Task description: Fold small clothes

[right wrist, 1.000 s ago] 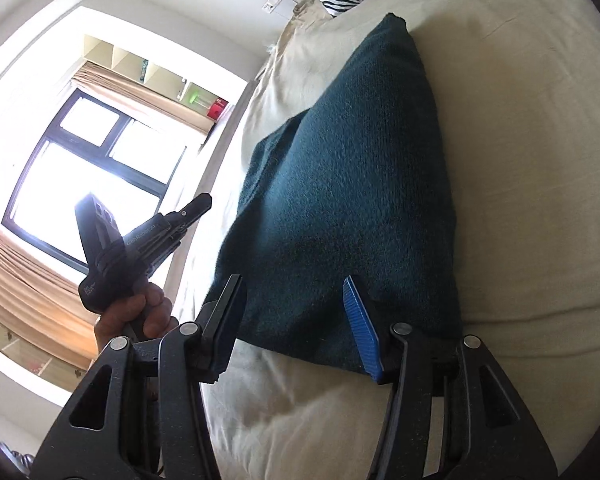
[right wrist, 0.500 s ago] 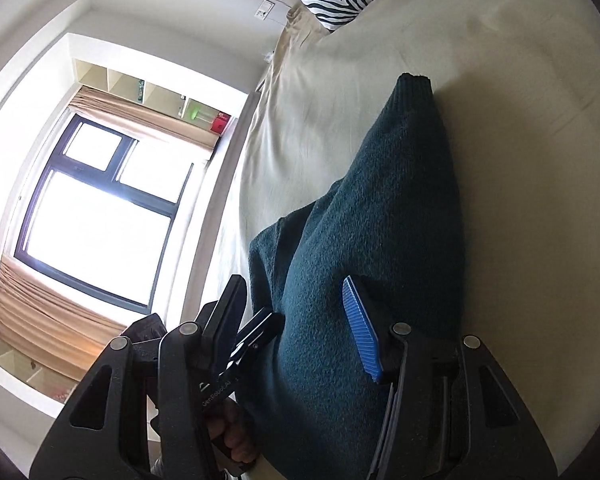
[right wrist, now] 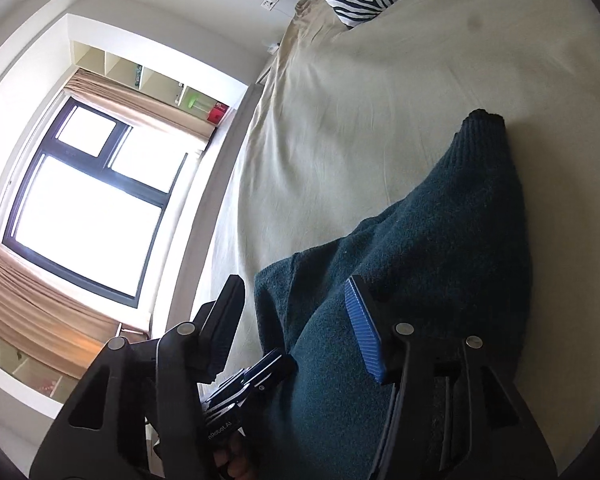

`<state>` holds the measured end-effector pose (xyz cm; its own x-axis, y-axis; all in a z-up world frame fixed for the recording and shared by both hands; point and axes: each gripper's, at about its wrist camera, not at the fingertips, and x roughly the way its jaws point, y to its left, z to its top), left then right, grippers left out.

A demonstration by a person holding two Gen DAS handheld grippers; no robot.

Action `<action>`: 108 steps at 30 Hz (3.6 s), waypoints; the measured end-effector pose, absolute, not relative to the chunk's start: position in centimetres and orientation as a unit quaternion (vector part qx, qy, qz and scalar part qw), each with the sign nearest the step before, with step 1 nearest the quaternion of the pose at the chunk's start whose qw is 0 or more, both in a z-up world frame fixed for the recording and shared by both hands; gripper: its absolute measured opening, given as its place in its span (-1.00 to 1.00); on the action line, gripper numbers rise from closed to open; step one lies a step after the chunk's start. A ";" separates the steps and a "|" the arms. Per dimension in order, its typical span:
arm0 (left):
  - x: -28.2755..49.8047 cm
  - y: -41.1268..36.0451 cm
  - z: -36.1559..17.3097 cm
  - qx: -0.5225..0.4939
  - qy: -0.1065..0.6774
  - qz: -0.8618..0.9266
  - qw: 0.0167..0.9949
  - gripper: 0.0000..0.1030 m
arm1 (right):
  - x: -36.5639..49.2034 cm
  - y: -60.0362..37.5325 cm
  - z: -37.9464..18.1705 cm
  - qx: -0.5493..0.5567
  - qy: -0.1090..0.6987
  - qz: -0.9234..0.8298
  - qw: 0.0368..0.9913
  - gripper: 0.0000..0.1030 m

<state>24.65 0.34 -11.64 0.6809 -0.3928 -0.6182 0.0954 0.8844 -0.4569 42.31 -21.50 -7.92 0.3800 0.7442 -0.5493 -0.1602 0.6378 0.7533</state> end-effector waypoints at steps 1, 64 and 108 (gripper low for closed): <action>24.6 0.2 -11.6 -0.194 0.375 -0.135 0.896 -0.60 | 43.0 -21.2 -8.9 0.302 0.481 0.280 0.774 -0.08; 26.9 0.7 -10.1 -0.194 0.508 -0.123 0.830 -0.25 | 33.1 -28.1 -13.9 0.315 0.531 0.244 0.747 0.07; 22.0 -7.3 -6.6 -0.191 0.417 -0.142 0.877 0.37 | 24.1 -43.7 -7.8 0.339 0.381 0.113 0.853 0.11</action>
